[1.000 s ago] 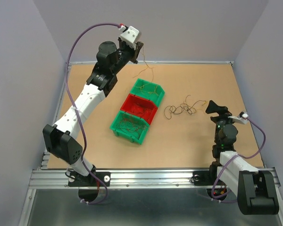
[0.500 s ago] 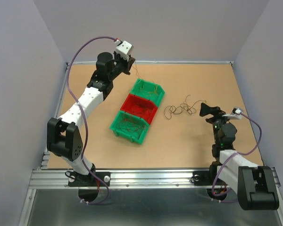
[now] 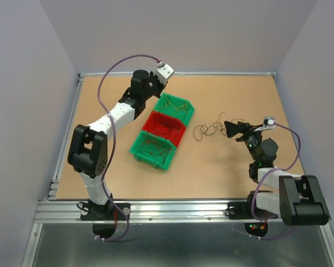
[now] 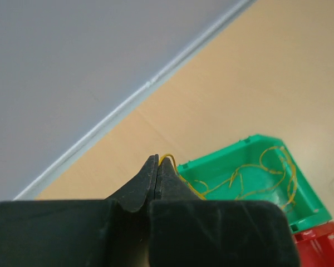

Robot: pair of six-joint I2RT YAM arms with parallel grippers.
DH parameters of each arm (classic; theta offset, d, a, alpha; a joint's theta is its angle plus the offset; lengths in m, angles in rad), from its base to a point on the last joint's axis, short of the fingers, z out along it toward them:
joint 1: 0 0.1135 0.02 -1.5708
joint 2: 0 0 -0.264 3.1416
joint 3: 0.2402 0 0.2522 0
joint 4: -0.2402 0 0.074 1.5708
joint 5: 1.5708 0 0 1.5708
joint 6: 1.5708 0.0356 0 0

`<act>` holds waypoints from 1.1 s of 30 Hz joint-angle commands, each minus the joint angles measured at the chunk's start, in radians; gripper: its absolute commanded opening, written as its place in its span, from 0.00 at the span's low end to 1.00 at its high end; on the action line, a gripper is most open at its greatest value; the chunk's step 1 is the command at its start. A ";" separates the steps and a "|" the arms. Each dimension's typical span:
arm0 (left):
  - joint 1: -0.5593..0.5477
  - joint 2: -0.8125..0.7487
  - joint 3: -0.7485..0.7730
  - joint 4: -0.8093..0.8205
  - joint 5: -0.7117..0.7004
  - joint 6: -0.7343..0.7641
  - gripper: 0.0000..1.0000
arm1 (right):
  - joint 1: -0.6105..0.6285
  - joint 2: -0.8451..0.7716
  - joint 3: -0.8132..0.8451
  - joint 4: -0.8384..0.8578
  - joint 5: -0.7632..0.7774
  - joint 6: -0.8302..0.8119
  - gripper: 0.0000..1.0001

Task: Untangle the cables

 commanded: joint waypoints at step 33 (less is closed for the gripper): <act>-0.027 -0.010 0.048 0.168 0.099 0.155 0.00 | -0.004 0.046 0.003 0.180 -0.078 0.000 0.96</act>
